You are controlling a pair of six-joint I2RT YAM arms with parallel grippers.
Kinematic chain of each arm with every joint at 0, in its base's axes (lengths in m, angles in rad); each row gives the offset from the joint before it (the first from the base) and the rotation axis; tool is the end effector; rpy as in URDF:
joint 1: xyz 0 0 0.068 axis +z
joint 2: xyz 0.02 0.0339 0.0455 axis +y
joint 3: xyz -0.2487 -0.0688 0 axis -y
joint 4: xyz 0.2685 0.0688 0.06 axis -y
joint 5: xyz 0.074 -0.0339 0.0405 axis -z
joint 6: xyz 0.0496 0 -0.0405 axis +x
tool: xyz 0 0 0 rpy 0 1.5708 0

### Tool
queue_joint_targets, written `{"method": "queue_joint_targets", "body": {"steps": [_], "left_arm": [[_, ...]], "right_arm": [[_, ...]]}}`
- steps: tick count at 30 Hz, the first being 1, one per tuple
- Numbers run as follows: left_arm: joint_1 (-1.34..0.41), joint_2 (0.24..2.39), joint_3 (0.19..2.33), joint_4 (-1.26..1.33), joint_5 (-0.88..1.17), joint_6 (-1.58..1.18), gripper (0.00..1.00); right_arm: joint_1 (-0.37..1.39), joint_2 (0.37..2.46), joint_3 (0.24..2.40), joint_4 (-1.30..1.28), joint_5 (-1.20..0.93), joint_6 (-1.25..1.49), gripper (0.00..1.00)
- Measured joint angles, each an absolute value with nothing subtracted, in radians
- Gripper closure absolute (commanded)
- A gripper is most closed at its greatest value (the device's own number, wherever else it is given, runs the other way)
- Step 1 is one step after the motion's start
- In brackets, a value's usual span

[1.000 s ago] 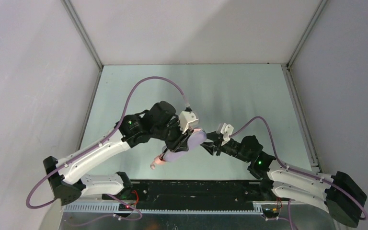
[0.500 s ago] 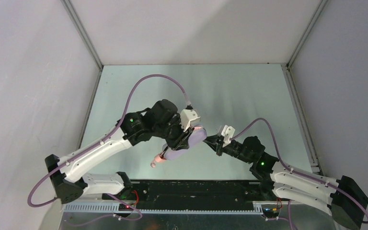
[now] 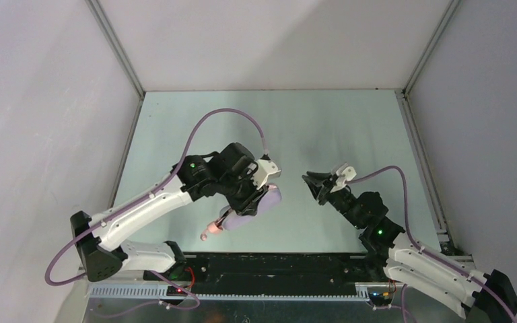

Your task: Put away the umbrella

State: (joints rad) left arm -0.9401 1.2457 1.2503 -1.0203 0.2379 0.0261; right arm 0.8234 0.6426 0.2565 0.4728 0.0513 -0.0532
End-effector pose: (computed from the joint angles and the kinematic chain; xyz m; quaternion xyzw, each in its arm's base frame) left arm 0.1517 -0.2275 0.3066 0.4724 0.8305 -0.2225 0.1938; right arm 0.1482 0.1562 0.2277 -0.2696 0.6197 0.2607 0.6894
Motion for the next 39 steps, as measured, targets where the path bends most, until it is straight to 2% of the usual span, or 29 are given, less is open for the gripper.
{"method": "queue_joint_targets", "body": {"steps": [1,2,4,7,13,17,20,25,32,34,37,39], "left_arm": [[-0.940,1.242,1.250,-1.014,0.237,0.026,1.00],[-0.940,1.238,1.250,-1.006,0.237,0.026,1.00],[-0.940,1.216,1.249,-0.975,0.234,0.027,1.00],[-0.940,1.176,1.242,-0.920,0.234,0.035,1.00],[-0.940,1.152,1.230,-0.804,0.230,0.087,1.00],[-0.940,1.151,1.176,-0.686,0.234,0.125,1.00],[-0.940,1.148,1.126,-0.587,0.238,0.152,1.00],[-0.940,1.124,1.056,-0.432,0.220,0.190,1.00],[-0.942,1.112,1.007,-0.266,0.162,0.222,1.00],[-0.942,1.115,0.994,-0.229,0.156,0.227,1.00],[-0.939,1.130,0.993,-0.177,0.152,0.230,1.00],[-0.939,1.140,0.993,-0.147,0.151,0.231,1.00]], "right_arm": [[0.797,0.641,0.257,0.472,0.049,0.011,0.40],[0.767,0.641,0.256,0.474,0.045,0.080,0.19],[0.702,0.641,0.256,0.474,0.019,0.255,0.05],[0.638,0.647,0.254,0.474,-0.021,0.548,0.01],[0.620,0.738,0.176,0.667,0.015,1.282,0.04],[0.694,0.923,0.115,0.872,0.134,1.703,0.08],[0.752,1.089,0.133,1.013,0.199,1.892,0.09],[0.823,1.277,0.241,1.237,0.281,2.020,0.15],[0.871,1.301,0.289,1.315,0.416,2.062,0.22],[0.871,1.289,0.289,1.293,0.436,2.062,0.28],[0.870,1.248,0.289,1.242,0.462,2.066,0.44],[0.863,1.229,0.289,1.222,0.470,2.069,0.51]]}}
